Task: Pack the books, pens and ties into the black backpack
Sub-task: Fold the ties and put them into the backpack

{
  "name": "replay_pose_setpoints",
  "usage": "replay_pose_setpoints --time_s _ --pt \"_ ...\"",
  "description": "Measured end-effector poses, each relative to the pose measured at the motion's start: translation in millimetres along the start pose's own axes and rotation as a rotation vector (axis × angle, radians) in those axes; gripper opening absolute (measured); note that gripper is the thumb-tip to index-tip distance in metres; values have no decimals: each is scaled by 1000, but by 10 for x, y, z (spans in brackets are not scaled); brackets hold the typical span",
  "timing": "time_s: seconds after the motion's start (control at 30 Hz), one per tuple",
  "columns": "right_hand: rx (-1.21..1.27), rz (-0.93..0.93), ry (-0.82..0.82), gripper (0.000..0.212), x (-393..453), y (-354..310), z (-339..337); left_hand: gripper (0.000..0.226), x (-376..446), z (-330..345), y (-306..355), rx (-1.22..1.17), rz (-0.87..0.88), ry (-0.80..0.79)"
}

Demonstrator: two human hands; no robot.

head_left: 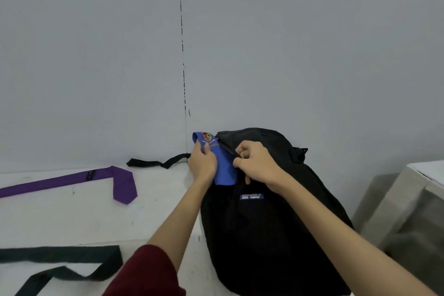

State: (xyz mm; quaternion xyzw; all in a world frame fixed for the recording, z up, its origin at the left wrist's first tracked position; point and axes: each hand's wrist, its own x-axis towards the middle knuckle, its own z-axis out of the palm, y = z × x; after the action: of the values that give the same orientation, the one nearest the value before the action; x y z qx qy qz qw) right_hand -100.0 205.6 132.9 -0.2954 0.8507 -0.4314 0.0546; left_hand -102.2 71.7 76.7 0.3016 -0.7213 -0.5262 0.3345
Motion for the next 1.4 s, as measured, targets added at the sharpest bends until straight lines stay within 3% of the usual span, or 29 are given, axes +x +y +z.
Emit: replay_pose_setpoints --time_s 0.07,0.13,0.2,0.27,0.4,0.57,0.83,1.07,1.13,1.27,1.4 --pt "38 3 -19 9 10 28 -44 31 16 97 -15 -64 -81 31" --pt "79 6 -42 9 28 43 -75 33 -5 167 -5 -249 -269 55" --pt "107 2 -62 11 48 40 -89 40 -33 191 36 -551 -510 -33" --pt "122 -4 -76 12 67 35 -99 44 -66 181 52 -797 -635 -167" --pt "101 -11 -103 11 91 57 -128 41 -115 138 -86 -671 -445 -140" --pt "55 -26 -126 14 99 70 -148 35 -85 -199 -166 -441 -290 -518" --pt "23 -43 -112 11 122 34 -105 42 -364 -243 -139 -97 -11 -719" --pt "9 -52 -86 13 110 47 -26 23 -354 -416 -71 -243 -285 -889" --pt "14 -58 -81 15 94 55 -3 27 -328 -409 -100 -315 -302 -848" --pt "13 -117 -62 15 55 95 73 21 -376 -334 -181 -171 -143 -484" --pt "-440 -186 -89 11 -19 211 220 19 -365 -401 -185 -376 -301 -452"
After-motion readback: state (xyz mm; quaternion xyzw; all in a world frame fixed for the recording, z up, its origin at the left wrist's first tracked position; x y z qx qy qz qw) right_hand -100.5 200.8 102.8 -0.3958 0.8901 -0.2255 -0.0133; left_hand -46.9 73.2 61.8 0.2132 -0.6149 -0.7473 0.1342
